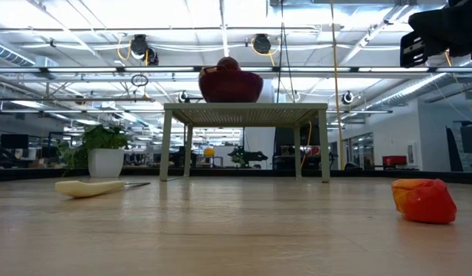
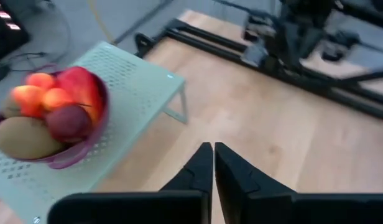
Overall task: Pick & Place Fruit
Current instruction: Put the pear into the strainer bowl
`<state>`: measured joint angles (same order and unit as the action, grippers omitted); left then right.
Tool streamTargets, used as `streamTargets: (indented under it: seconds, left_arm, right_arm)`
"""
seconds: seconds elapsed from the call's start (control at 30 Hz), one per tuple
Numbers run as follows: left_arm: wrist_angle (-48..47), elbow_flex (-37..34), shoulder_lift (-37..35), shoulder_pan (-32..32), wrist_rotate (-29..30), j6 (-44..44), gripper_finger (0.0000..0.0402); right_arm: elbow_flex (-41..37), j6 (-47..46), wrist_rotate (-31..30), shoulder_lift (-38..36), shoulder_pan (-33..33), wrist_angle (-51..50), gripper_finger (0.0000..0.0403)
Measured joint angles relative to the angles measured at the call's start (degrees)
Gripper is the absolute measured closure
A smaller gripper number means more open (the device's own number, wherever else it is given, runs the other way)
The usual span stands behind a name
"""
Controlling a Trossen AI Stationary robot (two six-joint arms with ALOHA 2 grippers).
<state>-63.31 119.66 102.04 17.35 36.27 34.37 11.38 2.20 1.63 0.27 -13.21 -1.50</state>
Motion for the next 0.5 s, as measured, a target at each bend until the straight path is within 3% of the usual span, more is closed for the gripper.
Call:
streamTargets:
  seconds: [0.1,0.27,0.5]
  left_arm:
    - [0.66,-0.74,0.00,-0.74,-5.05,-3.16,0.0398]
    - [1.38,-4.57,0.00,-1.68,-8.30,-3.77,0.0397]
    - [15.37,-17.78,-3.38,-1.88,-14.18,-8.29,0.0400]
  right_arm:
    - [0.00,0.00,0.00,0.00,-0.02,-0.02,0.0399]
    - [-0.01,0.05,2.56,0.00,-0.02,0.00,0.0399]
    - [-0.02,0.20,4.66,1.42,-0.01,2.07,0.0399]
